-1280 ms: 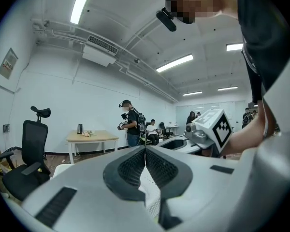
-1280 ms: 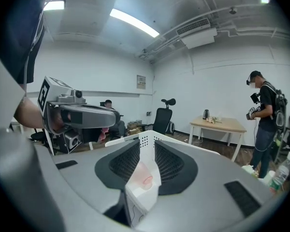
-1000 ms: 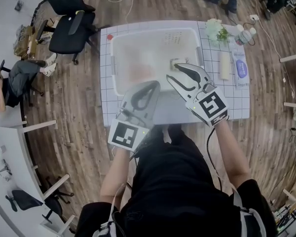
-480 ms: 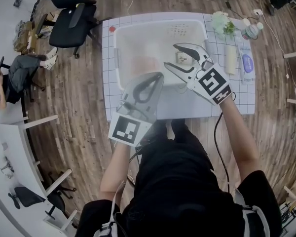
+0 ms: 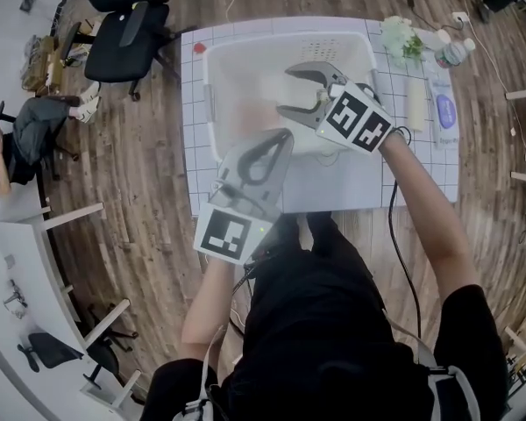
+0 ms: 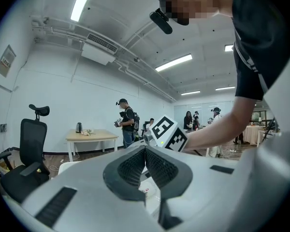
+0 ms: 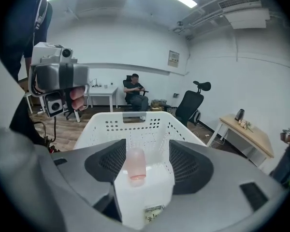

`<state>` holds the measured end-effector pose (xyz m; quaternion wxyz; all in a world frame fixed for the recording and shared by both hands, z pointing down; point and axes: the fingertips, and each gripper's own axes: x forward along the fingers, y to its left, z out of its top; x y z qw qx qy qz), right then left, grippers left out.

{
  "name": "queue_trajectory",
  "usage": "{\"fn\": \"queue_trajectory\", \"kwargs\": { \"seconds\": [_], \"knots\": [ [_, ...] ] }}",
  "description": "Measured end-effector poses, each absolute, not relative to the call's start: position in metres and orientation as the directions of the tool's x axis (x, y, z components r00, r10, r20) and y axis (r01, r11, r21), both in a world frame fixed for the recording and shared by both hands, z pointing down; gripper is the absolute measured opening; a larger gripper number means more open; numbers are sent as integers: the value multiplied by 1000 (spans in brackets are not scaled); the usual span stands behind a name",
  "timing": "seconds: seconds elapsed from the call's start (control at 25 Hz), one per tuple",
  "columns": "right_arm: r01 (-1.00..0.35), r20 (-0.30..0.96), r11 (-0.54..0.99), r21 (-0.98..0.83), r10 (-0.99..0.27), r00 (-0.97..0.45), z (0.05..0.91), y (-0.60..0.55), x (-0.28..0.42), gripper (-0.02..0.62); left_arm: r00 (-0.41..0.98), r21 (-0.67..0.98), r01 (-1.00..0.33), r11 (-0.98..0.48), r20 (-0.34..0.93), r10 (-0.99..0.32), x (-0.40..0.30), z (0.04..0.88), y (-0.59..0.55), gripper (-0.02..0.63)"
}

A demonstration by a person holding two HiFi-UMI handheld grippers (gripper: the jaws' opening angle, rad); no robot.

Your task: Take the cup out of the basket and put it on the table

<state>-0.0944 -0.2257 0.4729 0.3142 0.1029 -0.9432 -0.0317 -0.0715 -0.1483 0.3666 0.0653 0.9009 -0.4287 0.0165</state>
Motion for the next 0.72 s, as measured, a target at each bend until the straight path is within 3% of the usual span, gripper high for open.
{"fn": "queue_trajectory", "kwargs": {
  "seconds": [0.52,0.72],
  "knots": [
    [46,737,998,49,-5,-676,563,-224,-133,298,643,134,-765,-631,96,-760,-75,375,-156,11],
    [72,770,997,13,36,-637,594,-222,-141,298,650,159,-758,-633,102,-753,-76,381,-157,11]
  ]
}}
